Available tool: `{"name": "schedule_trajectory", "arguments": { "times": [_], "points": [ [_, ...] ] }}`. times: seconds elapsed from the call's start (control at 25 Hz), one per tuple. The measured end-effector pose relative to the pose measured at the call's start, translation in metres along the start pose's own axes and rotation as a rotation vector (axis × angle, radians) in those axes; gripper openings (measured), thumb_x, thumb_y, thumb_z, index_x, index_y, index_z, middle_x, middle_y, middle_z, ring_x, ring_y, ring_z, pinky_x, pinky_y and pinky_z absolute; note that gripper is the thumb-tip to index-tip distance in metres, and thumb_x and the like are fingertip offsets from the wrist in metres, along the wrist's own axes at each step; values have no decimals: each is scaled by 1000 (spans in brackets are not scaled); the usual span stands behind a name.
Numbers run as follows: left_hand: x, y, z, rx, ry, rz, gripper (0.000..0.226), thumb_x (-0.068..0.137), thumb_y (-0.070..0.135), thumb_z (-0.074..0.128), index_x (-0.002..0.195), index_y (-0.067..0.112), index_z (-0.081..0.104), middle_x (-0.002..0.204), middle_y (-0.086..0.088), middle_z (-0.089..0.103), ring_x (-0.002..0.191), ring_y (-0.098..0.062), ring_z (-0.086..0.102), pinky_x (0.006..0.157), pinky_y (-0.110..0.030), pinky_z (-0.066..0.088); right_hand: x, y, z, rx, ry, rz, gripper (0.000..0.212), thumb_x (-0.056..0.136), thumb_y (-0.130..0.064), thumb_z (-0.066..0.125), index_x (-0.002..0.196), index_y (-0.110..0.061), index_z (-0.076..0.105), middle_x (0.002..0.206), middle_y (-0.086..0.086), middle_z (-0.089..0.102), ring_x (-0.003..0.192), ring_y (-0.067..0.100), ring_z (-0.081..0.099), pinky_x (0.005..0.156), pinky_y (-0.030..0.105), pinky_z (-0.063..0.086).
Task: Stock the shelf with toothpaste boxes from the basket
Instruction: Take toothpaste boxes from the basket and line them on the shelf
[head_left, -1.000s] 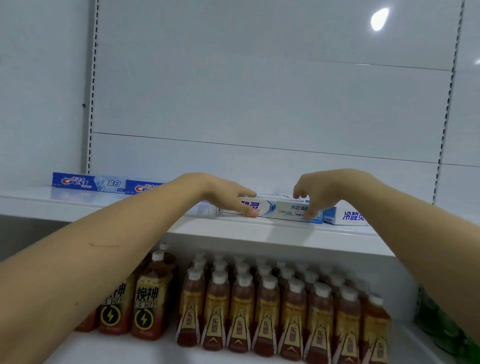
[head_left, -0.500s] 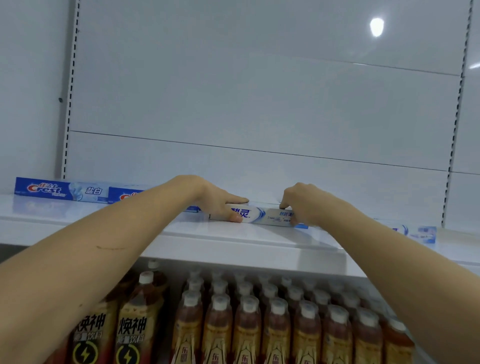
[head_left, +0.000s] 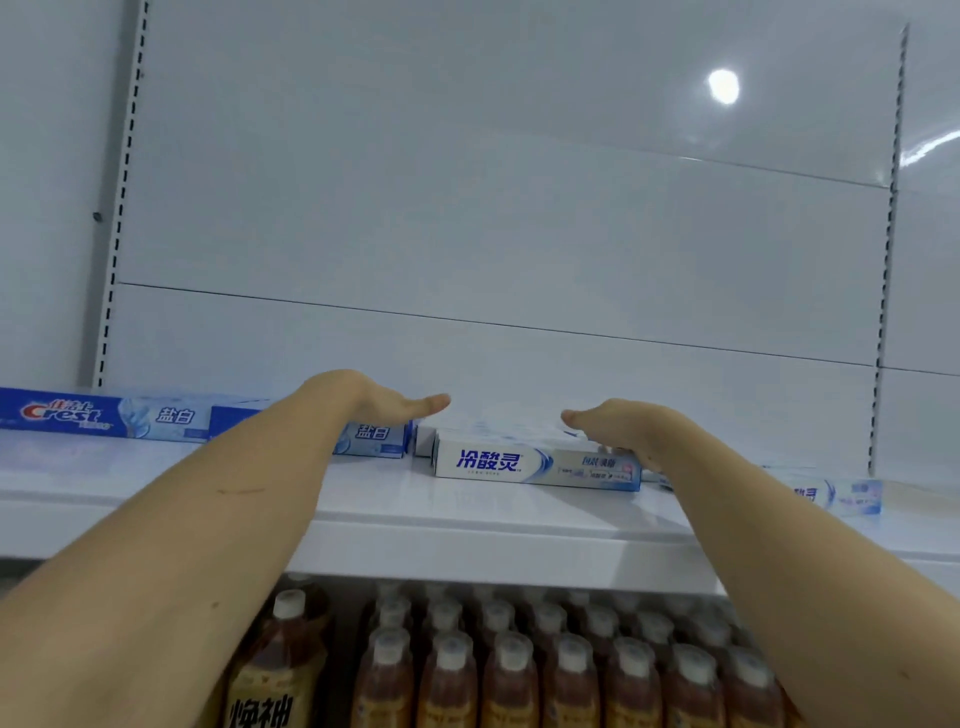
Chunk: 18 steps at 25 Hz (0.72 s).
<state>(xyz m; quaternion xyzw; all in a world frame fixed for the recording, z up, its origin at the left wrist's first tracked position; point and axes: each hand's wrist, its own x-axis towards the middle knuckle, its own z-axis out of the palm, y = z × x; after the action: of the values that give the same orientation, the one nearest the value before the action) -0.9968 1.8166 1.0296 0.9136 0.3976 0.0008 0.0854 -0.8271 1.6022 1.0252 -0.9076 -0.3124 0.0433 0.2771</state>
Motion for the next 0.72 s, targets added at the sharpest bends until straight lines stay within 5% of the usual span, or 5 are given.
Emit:
{"name": "schedule_trajectory", "arguments": {
  "times": [0.16, 0.32, 0.44, 0.56, 0.72],
  "points": [
    [1, -3, 5, -21, -39, 28, 114, 65, 97, 14, 157, 30, 12, 165, -3, 8, 151, -26, 9, 120, -48, 9, 20, 5, -2, 132, 6, 146, 34, 97, -40, 49, 91, -7, 50, 90, 9, 55, 84, 24, 52, 79, 32, 44],
    [5, -5, 9, -37, -52, 55, 120, 54, 103, 14, 155, 39, 12, 165, 2, 6, 151, -25, 9, 120, -50, 9, 31, 9, -1, 208, -29, 194, 39, 95, -42, 54, 99, -3, 56, 85, 6, 61, 74, 19, 51, 74, 29, 43],
    [3, -1, 9, -6, -76, 60, 99, 70, 95, 14, 154, 42, 12, 165, 3, 6, 151, -25, 10, 120, -49, 12, 37, 0, 6, 313, -107, 189, 41, 90, -42, 61, 116, -11, 56, 90, 5, 50, 83, 19, 47, 77, 30, 40],
    [-4, 3, 5, 29, -63, 11, 87, 81, 86, 15, 154, 39, 15, 165, -2, 9, 150, -27, 14, 116, -45, 17, 40, -7, 6, 414, -124, 179, 50, 89, -39, 64, 115, 2, 51, 110, 1, 57, 88, 19, 53, 94, 29, 48],
    [5, 2, -10, 61, -82, -27, 96, 75, 91, 11, 148, 33, 34, 164, -3, 13, 148, -29, 18, 116, -47, 19, 49, -18, 0, 261, -116, 162, 59, 94, -39, 58, 126, 9, 48, 123, 19, 59, 112, 27, 63, 103, 41, 49]
  ]
}}
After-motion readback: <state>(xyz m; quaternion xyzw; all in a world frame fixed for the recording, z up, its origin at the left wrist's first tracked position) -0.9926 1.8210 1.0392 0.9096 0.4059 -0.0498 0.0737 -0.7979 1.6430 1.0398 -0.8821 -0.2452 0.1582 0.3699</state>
